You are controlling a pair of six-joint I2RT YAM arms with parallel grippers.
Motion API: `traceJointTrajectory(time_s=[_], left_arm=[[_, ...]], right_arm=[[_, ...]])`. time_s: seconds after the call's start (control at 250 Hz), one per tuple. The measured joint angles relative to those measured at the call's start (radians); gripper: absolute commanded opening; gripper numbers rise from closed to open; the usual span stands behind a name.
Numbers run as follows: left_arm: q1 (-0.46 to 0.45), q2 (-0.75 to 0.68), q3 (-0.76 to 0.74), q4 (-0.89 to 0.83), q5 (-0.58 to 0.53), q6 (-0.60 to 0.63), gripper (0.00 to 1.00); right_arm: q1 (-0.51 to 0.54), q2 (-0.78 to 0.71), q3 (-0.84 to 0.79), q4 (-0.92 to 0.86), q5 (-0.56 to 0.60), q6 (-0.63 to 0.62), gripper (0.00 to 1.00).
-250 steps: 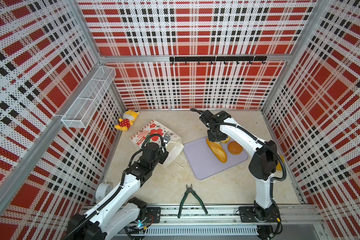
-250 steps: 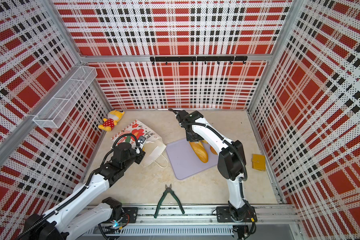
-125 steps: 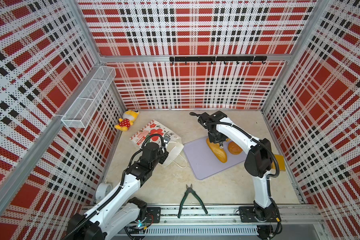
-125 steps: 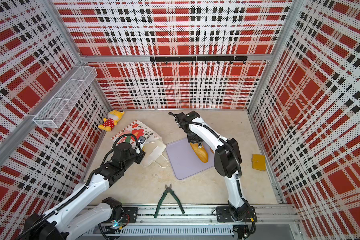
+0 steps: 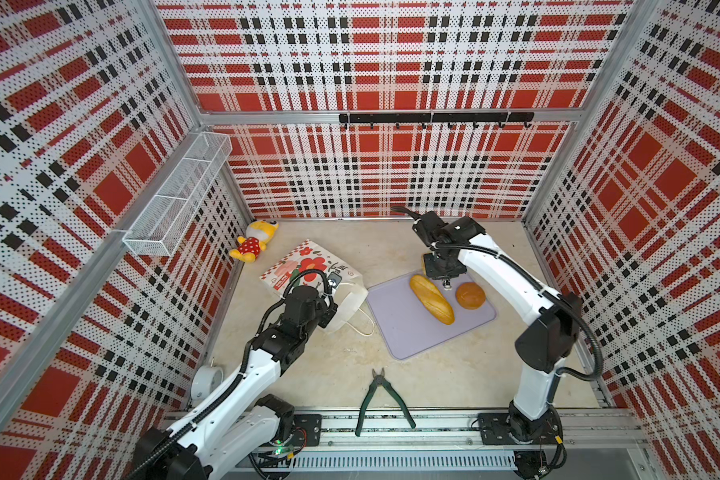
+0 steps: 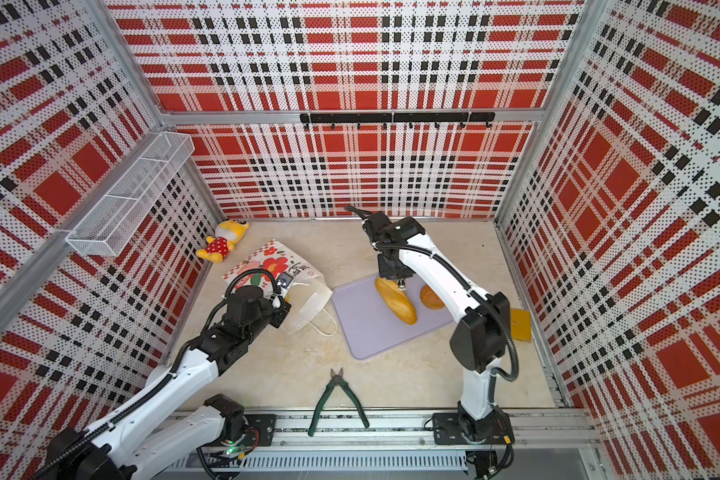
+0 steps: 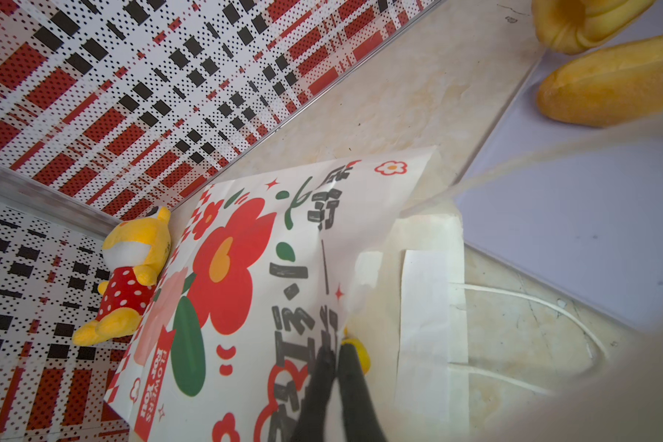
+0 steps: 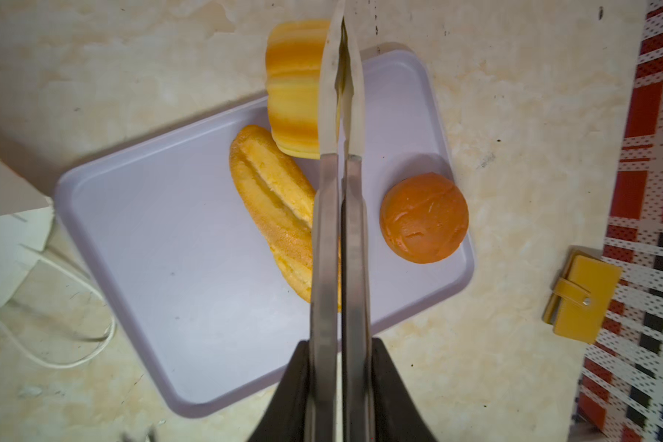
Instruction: Take the fake bread out of the paper bag
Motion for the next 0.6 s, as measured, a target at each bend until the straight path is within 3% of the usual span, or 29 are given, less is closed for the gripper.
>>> traceJointTrajectory(time_s=[0.22,0.388,0.6], left_arm=[[-0.011,-0.014,-0.011,0.0,-0.007,0.006,0.0],[-0.013,-0.011,-0.011,0.0,-0.007,0.011,0.0],[-0.016,-0.006,-0.011,0.0,-0.008,0.016,0.0]], right_arm=[[-0.192,-0.278,-0.381,0.242,-0.246,0.0,0.0],[-0.348,-0.402,-0.628,0.425,-0.44,0.011,0.0],[-0.411,-0.411,-0.696,0.457,-0.518,0.01,0.0]])
